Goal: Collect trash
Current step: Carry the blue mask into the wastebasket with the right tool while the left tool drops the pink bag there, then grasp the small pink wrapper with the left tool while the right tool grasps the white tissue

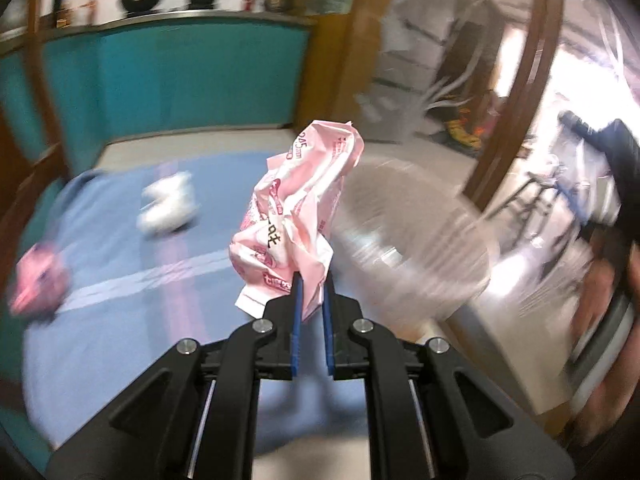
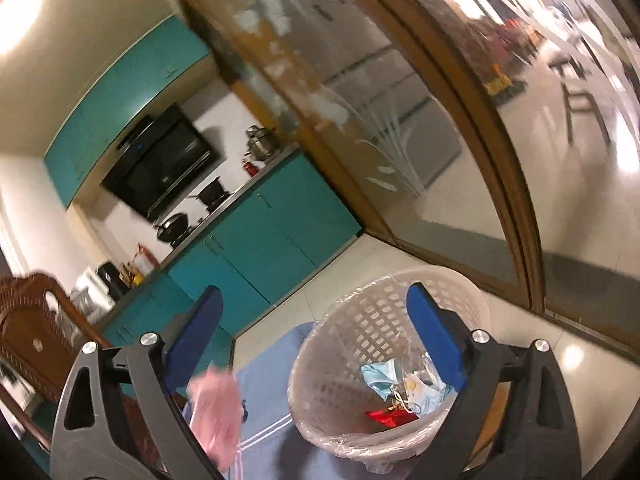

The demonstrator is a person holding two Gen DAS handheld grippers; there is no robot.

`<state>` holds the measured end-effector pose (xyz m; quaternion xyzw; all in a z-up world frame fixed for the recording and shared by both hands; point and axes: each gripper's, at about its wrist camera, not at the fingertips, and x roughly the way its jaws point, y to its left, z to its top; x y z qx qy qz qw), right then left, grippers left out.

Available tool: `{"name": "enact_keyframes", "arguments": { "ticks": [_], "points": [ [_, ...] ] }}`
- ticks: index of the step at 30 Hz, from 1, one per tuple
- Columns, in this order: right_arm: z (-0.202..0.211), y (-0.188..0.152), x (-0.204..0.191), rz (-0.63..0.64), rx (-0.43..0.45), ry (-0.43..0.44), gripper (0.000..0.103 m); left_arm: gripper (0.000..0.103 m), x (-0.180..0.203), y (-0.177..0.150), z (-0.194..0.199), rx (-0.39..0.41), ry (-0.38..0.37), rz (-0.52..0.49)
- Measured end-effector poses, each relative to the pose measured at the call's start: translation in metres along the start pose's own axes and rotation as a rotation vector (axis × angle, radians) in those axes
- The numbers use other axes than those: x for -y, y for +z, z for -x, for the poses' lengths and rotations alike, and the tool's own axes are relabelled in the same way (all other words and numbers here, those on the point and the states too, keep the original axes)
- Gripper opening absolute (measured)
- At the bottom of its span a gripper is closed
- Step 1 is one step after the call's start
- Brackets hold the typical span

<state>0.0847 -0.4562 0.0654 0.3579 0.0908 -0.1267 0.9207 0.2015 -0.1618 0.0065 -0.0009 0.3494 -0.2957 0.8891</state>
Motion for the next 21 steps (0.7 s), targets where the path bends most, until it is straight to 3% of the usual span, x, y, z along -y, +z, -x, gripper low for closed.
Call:
{"name": "enact_keyframes", "arguments": {
  "ticks": [4, 5, 6, 7, 12, 16, 18, 21],
  "points": [
    [0.006, 0.002, 0.005, -0.038, -0.009, 0.004, 0.091, 0.017, 0.057, 0.051, -0.045, 0.004, -0.08, -0.029],
    [0.005, 0.002, 0.005, -0.037, -0.012, 0.009, 0.091, 0.042, 0.068, 0.06, -0.063, -0.014, -0.047, -0.034],
    [0.006, 0.001, 0.004, -0.035, -0.015, 0.011, 0.091, 0.083, 0.072, 0.063, -0.073, -0.027, -0.02, -0.031],
    [0.005, 0.0, 0.003, -0.031, -0.02, 0.015, 0.091, 0.091, 0.073, 0.064, -0.085, -0.043, 0.024, -0.013],
    [0.008, 0.0, 0.002, -0.017, -0.042, 0.04, 0.091, 0.091, 0.049, 0.029, -0.065, -0.016, 0.122, -0.009],
    [-0.001, -0.01, -0.007, 0.0, -0.085, 0.06, 0.091, 0.091, -0.002, -0.008, -0.027, 0.043, 0.351, 0.019],
    [-0.005, -0.018, -0.017, 0.027, -0.106, 0.069, 0.091, 0.091, -0.043, -0.025, -0.007, 0.077, 0.527, 0.116],
    [-0.013, -0.031, -0.033, 0.061, -0.148, 0.089, 0.091, 0.091, -0.094, -0.046, 0.007, 0.084, 0.698, 0.309]
  ]
}}
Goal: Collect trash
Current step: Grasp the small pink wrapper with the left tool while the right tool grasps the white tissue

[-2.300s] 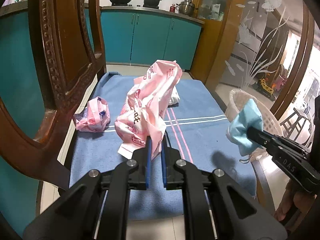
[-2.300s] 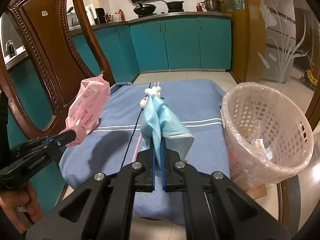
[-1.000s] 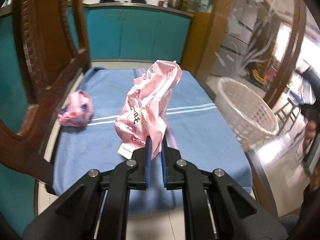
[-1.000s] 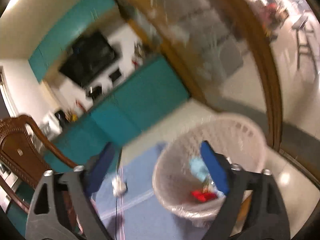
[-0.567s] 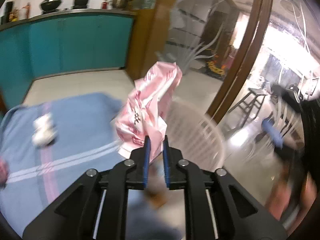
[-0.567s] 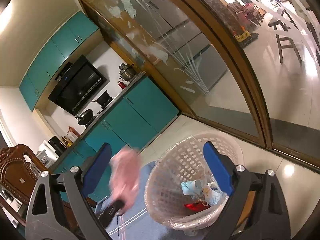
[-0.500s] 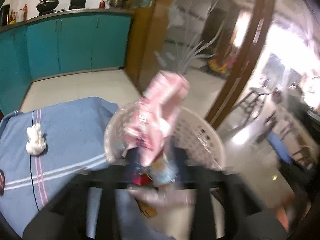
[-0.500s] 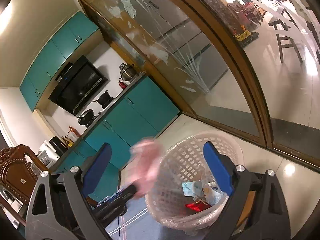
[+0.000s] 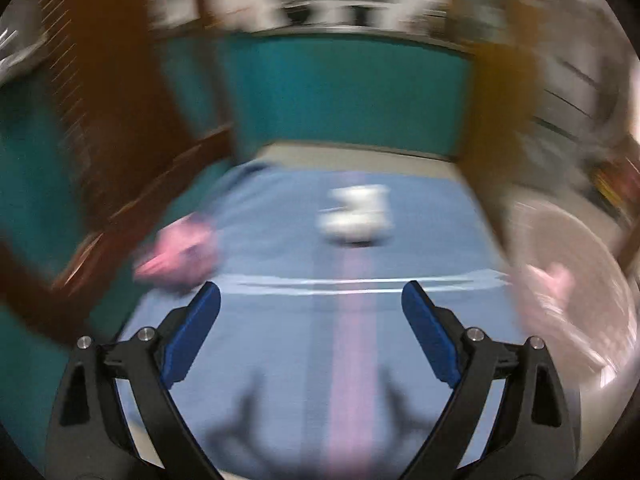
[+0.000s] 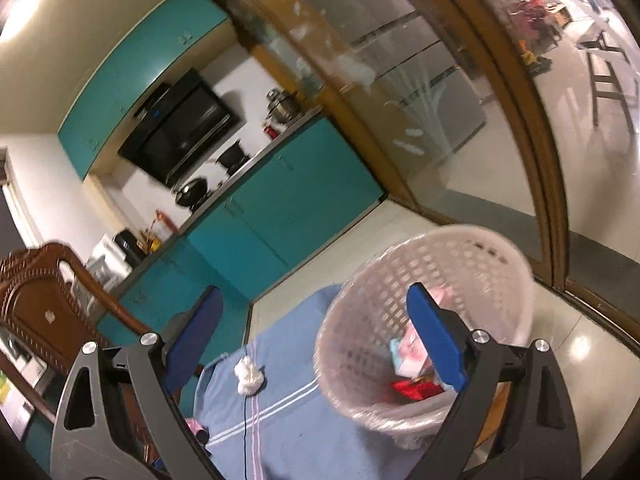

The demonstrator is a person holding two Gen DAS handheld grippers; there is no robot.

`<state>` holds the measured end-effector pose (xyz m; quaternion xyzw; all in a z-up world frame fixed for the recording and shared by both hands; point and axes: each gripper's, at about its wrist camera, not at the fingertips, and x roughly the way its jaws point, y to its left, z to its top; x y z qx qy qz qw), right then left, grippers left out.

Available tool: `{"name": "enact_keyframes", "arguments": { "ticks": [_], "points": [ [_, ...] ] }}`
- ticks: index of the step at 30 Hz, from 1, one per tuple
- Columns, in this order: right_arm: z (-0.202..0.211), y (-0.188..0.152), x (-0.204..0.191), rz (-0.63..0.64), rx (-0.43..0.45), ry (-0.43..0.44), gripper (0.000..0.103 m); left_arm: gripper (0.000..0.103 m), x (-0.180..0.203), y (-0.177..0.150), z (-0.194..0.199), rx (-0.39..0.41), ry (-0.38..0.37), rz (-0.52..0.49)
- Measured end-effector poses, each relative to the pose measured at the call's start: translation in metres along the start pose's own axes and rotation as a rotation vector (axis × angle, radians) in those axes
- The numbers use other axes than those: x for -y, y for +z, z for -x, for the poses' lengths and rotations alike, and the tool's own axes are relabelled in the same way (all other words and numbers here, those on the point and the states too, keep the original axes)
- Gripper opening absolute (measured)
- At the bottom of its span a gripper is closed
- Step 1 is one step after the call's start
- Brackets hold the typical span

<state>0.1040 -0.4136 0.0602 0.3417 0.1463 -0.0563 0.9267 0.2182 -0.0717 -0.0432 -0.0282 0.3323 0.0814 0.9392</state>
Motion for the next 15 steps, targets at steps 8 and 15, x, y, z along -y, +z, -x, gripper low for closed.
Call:
{"name": "enact_keyframes", "arguments": {
  "ticks": [8, 15],
  "points": [
    [-0.014, -0.019, -0.027, 0.077, -0.066, 0.025, 0.091, 0.091, -0.048, 0.017, -0.059, -0.029, 0.285, 0.089],
    [-0.02, -0.022, -0.029, 0.081, -0.079, 0.027, 0.091, 0.091, -0.068, 0.032, -0.11, -0.098, 0.375, 0.162]
  ]
}}
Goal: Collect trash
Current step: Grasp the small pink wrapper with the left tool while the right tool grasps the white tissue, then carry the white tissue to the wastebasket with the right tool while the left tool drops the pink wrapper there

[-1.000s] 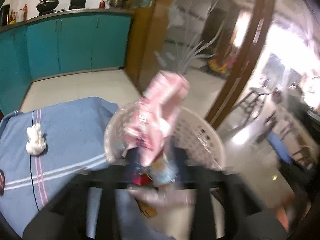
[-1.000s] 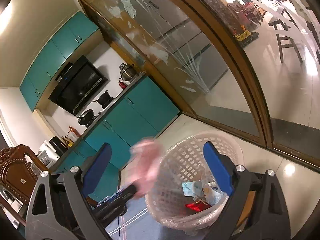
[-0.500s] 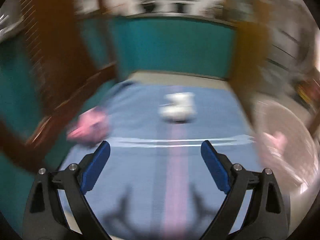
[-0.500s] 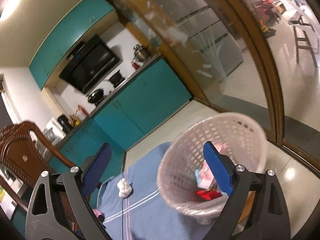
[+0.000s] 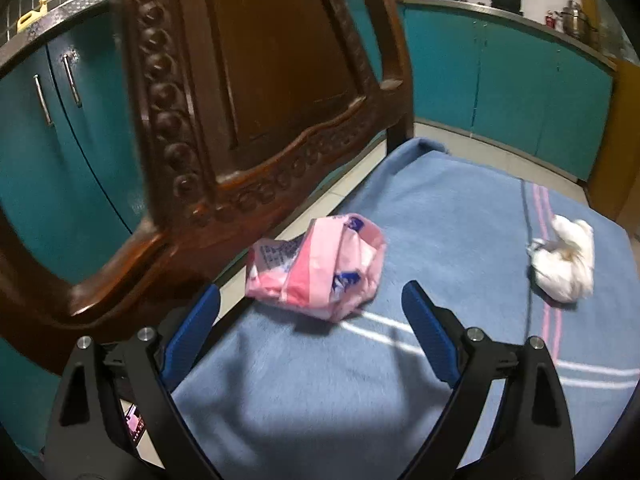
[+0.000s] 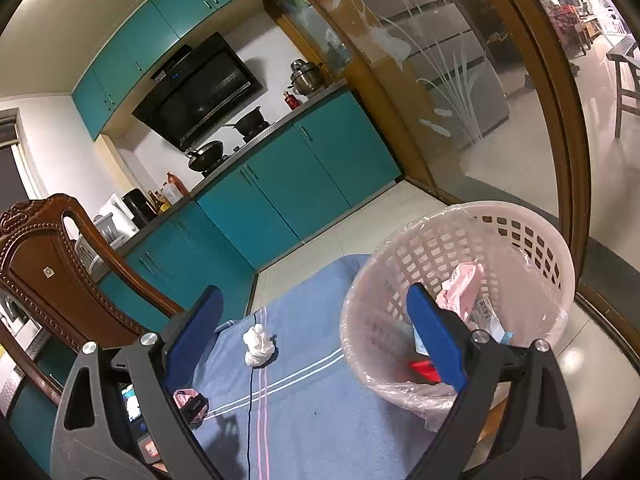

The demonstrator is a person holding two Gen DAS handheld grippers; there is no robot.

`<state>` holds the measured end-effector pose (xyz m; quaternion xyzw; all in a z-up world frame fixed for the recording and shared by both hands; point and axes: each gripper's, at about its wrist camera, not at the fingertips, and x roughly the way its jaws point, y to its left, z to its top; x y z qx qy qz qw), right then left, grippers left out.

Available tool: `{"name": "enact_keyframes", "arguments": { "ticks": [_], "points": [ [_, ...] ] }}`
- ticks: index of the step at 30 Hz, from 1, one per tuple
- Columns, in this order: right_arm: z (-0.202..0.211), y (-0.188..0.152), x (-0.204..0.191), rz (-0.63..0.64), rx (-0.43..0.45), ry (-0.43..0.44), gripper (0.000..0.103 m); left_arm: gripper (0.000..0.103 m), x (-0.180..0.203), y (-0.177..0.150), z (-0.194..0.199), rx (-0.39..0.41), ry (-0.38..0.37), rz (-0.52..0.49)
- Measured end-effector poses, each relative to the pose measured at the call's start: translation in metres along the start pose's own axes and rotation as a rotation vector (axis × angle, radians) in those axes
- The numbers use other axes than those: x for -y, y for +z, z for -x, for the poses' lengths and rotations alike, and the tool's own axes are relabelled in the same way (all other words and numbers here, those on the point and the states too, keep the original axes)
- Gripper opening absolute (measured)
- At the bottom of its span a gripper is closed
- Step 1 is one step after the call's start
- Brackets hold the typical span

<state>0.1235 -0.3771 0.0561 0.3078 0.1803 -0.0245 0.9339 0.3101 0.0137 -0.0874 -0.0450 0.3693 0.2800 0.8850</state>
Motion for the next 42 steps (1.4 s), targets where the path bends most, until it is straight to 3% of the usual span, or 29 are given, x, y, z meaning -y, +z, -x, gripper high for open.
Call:
{"name": "enact_keyframes", "arguments": {
  "ticks": [4, 5, 7, 8, 11, 15, 17, 20, 24, 27, 30, 31, 33, 34, 35, 39, 42],
  "points": [
    [-0.005, 0.0, -0.005, 0.021, -0.014, 0.006, 0.091, 0.091, 0.011, 0.011, -0.023, -0.034, 0.006, -0.013],
    [-0.006, -0.002, -0.006, 0.026, -0.021, 0.008, 0.091, 0.087, 0.012, 0.012, -0.027, -0.04, 0.002, -0.014],
    [-0.01, -0.004, -0.008, 0.038, -0.04, 0.013, 0.091, 0.075, 0.014, 0.015, -0.032, -0.036, -0.011, -0.021],
    [-0.013, -0.006, -0.011, 0.05, -0.053, 0.014, 0.091, 0.05, 0.013, 0.016, -0.031, -0.03, -0.072, -0.032],
    [-0.026, -0.014, -0.022, 0.108, -0.106, 0.004, 0.091, 0.04, 0.01, 0.013, -0.025, 0.001, -0.156, -0.08],
    [-0.051, -0.039, -0.05, 0.25, -0.198, -0.019, 0.091, 0.039, -0.005, 0.011, 0.021, 0.093, -0.361, -0.133],
    [-0.07, -0.06, -0.072, 0.356, -0.254, -0.028, 0.091, 0.039, -0.028, 0.008, 0.052, 0.108, -0.51, -0.151],
    [-0.105, -0.085, -0.099, 0.464, -0.328, -0.065, 0.091, 0.039, -0.065, 0.001, 0.084, 0.122, -0.636, -0.174],
    [-0.168, -0.107, -0.132, 0.534, -0.396, -0.107, 0.091, 0.039, -0.096, -0.002, 0.102, 0.153, -0.695, -0.206],
    [-0.229, -0.116, -0.151, 0.545, -0.45, -0.151, 0.091, 0.039, -0.105, -0.006, 0.111, 0.216, -0.657, -0.224],
    [-0.278, -0.123, -0.162, 0.548, -0.484, -0.225, 0.086, 0.039, -0.11, 0.003, 0.109, 0.185, -0.667, -0.175],
    [-0.295, -0.129, -0.163, 0.554, -0.513, -0.249, 0.083, 0.039, -0.114, 0.006, 0.114, 0.184, -0.673, -0.169],
    [-0.319, -0.14, -0.158, 0.552, -0.601, -0.278, 0.054, 0.039, -0.118, 0.008, 0.119, 0.186, -0.683, -0.159],
    [-0.323, -0.142, -0.156, 0.542, -0.627, -0.269, 0.039, 0.039, -0.118, 0.009, 0.119, 0.185, -0.689, -0.159],
    [-0.317, -0.138, -0.157, 0.53, -0.598, -0.27, 0.033, 0.039, -0.12, 0.008, 0.118, 0.184, -0.691, -0.16],
    [-0.26, -0.118, -0.166, 0.509, -0.492, -0.164, 0.032, 0.039, -0.118, 0.011, 0.109, 0.147, -0.697, -0.154],
    [-0.181, -0.102, -0.167, 0.523, -0.408, -0.071, 0.032, 0.039, -0.115, 0.008, 0.101, 0.124, -0.692, -0.163]
  ]
}}
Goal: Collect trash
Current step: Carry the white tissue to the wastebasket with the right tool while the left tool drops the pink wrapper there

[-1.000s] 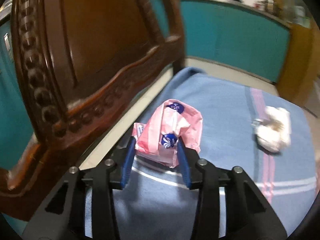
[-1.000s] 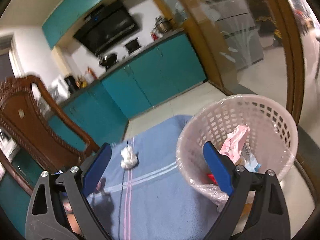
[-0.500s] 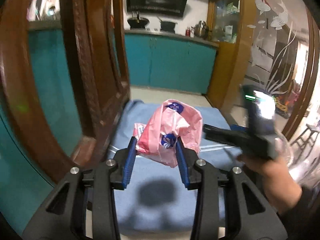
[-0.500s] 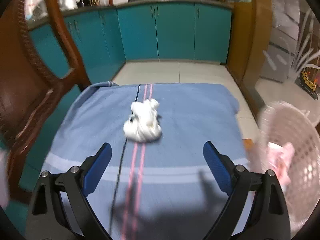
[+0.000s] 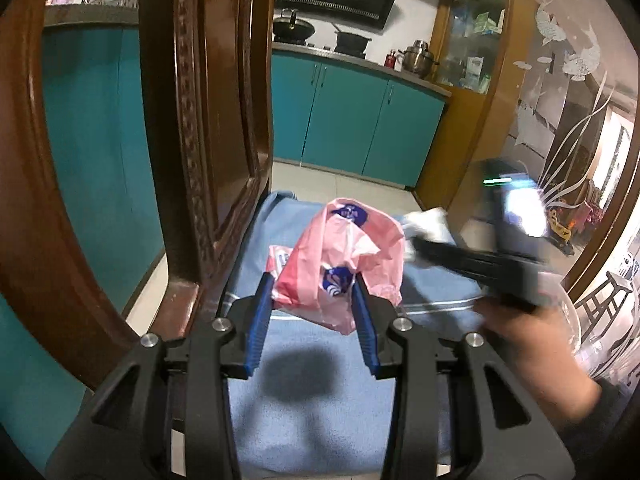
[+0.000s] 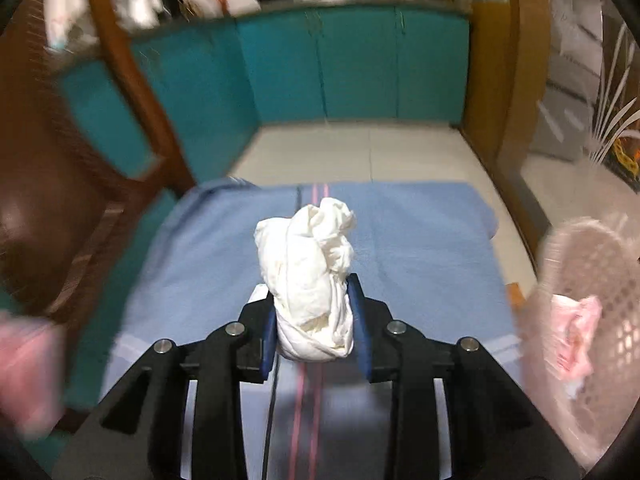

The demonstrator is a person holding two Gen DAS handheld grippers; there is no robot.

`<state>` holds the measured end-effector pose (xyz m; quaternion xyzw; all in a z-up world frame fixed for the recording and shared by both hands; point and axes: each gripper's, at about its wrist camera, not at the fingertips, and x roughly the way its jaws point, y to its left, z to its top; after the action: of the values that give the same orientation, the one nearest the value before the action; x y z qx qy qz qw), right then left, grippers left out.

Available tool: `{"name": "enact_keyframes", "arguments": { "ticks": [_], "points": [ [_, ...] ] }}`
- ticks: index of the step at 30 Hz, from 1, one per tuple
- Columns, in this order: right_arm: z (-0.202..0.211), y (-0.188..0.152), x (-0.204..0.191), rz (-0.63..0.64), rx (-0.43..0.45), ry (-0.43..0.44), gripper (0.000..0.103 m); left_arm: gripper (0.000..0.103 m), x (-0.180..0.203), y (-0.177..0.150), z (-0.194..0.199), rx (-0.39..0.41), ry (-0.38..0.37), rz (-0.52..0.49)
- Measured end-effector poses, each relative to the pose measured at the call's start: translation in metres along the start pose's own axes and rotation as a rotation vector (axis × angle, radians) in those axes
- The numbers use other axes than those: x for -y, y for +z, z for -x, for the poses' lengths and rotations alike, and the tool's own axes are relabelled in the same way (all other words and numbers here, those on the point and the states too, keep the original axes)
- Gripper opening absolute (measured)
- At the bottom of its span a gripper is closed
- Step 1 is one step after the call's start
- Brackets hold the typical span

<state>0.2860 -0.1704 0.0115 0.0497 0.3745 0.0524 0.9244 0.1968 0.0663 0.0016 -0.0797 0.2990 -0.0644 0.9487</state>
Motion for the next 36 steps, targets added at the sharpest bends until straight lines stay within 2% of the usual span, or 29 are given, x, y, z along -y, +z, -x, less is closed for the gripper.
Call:
{"name": "enact_keyframes", "arguments": {
  "ticks": [3, 5, 8, 10, 13, 19, 31, 33, 36],
  "points": [
    [0.078, -0.034, 0.005, 0.067, 0.098, -0.006, 0.032, 0.039, 0.008, -0.003, -0.002, -0.018, -0.005, -0.021],
    [0.107, -0.056, 0.011, 0.07, 0.114, -0.014, 0.033, 0.04, 0.013, -0.005, -0.001, -0.022, -0.009, -0.035],
    [0.127, -0.086, 0.021, 0.051, 0.13, -0.013, 0.033, 0.04, 0.023, -0.011, -0.001, -0.033, -0.015, -0.052],
    [0.123, -0.103, 0.025, 0.049, 0.106, -0.025, 0.033, 0.04, 0.028, -0.016, -0.003, -0.043, -0.011, -0.067],
    [0.114, -0.107, 0.029, 0.041, 0.084, -0.008, 0.033, 0.041, 0.034, -0.022, -0.005, -0.051, 0.008, -0.083],
    [0.116, -0.1, 0.036, -0.005, 0.109, 0.001, 0.033, 0.041, 0.04, -0.025, -0.006, -0.056, 0.014, -0.097],
    [0.111, -0.097, 0.037, -0.012, 0.094, 0.009, 0.033, 0.042, 0.039, -0.025, -0.01, -0.065, 0.024, -0.101],
    [0.114, -0.095, 0.039, -0.021, 0.102, 0.014, 0.033, 0.042, 0.039, -0.025, -0.01, -0.069, 0.024, -0.102],
    [0.128, -0.085, 0.053, -0.052, 0.167, -0.005, 0.033, 0.042, 0.038, -0.025, -0.011, -0.072, 0.021, -0.101]
  ]
}}
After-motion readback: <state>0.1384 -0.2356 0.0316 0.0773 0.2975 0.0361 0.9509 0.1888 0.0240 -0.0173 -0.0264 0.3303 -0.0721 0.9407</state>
